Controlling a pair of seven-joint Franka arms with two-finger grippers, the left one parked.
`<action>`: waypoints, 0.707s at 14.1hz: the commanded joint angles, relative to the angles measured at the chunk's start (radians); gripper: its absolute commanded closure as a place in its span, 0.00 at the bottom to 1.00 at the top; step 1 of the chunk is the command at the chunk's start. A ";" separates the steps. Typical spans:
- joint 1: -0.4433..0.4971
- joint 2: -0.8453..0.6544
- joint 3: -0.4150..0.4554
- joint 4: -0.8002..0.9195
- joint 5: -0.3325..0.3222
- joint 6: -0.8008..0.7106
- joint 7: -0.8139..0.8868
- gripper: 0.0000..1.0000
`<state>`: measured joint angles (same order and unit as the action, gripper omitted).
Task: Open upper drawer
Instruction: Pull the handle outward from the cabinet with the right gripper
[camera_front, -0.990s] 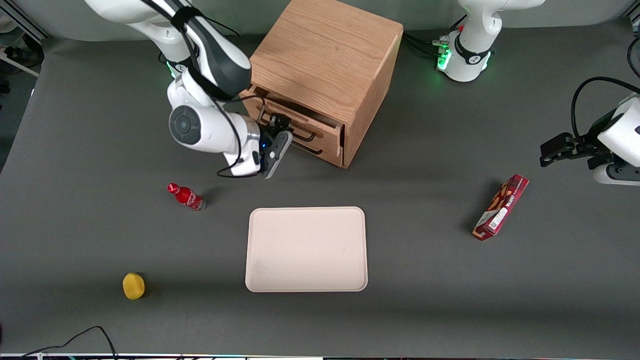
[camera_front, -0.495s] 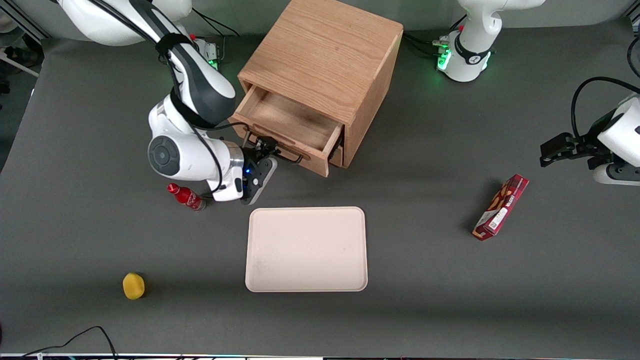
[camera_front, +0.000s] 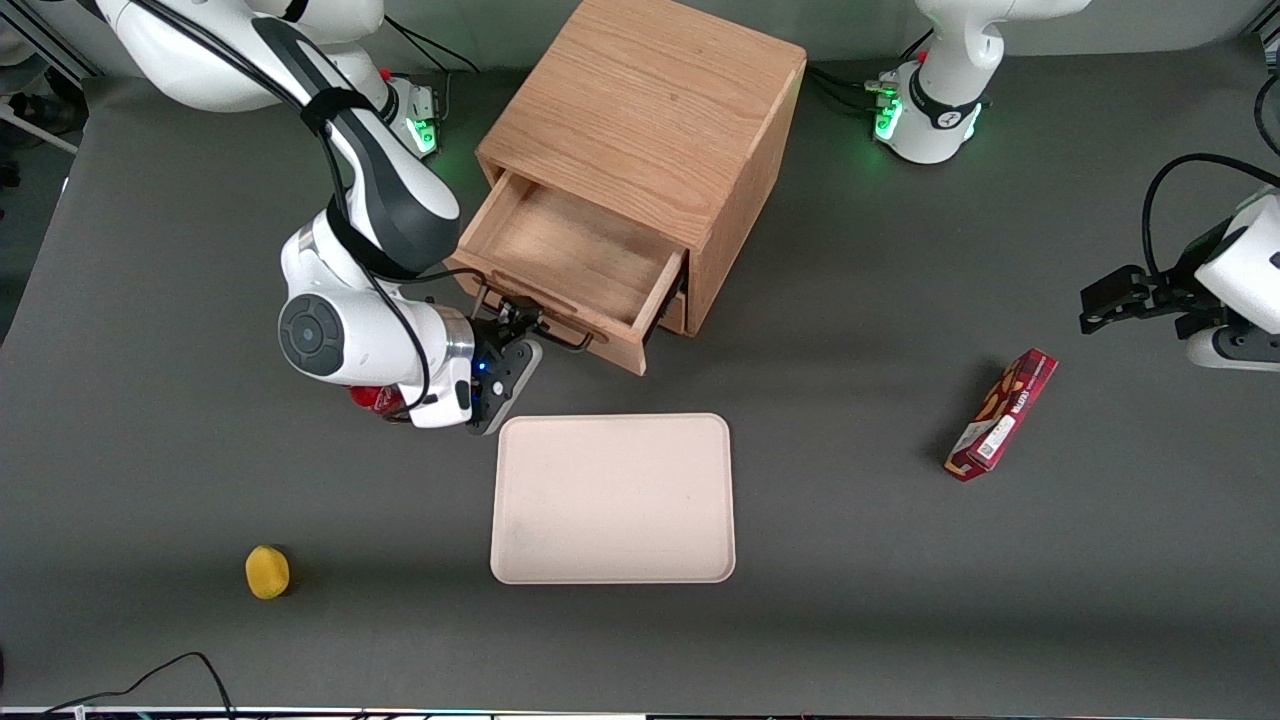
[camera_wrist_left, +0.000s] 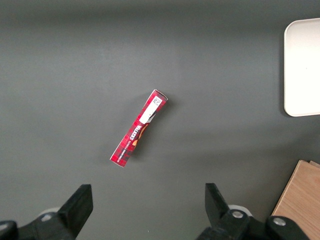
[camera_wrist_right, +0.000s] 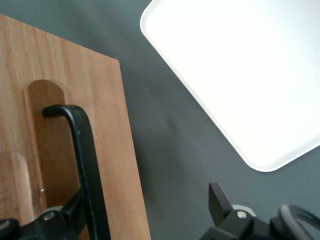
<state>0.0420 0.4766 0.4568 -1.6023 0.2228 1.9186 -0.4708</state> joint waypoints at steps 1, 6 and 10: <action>0.007 0.068 -0.010 0.096 -0.034 -0.038 -0.015 0.00; 0.010 0.117 -0.064 0.209 -0.092 -0.115 -0.026 0.00; 0.007 0.131 -0.078 0.234 -0.117 -0.116 -0.031 0.00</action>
<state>0.0404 0.5770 0.3845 -1.4241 0.1405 1.8266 -0.4863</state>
